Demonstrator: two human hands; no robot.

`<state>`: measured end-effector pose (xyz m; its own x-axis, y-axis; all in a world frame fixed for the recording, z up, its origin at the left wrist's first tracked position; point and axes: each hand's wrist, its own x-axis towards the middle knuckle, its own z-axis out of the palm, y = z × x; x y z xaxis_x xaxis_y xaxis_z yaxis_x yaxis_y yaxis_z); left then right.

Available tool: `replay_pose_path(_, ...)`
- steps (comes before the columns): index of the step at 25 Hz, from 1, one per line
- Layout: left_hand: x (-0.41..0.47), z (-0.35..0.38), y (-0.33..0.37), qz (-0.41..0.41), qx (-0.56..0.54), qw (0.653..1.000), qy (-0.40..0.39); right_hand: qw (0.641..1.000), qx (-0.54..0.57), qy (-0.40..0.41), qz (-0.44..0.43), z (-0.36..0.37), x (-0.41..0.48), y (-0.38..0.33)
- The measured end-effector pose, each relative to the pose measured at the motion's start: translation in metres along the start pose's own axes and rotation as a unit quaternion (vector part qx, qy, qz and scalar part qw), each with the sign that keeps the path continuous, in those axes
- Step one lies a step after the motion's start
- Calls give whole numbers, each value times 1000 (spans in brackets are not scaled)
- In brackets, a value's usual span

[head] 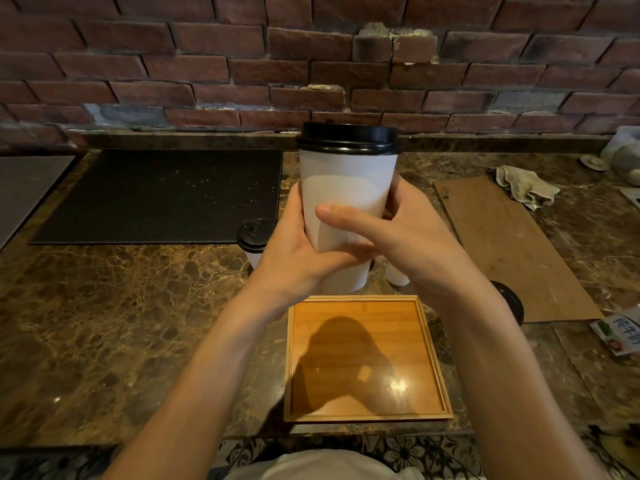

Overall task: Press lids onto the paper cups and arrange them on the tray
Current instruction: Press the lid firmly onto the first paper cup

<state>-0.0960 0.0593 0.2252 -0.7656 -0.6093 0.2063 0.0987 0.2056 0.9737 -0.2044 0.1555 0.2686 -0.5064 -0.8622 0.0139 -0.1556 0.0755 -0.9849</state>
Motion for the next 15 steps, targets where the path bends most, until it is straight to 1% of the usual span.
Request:
replay_pose_path(4, 0, 6, -6, 12, -10, 999, 32, 996, -53, 64, -14, 11, 0, 6)
replay_pose_path(7, 0, 7, -8, 13, 0, 1000, 27, 995, -56, 81, -17, 15, 0, 8)
replay_pose_path(11, 1, 2, -4, 6, 14, 1000, 10, 996, -49, 71, -25, 10, 0, 6)
replay_pose_path(15, 1, -8, 2, -4, 7, 999, -37, 999, -21, 25, -27, 1, 0, 3)
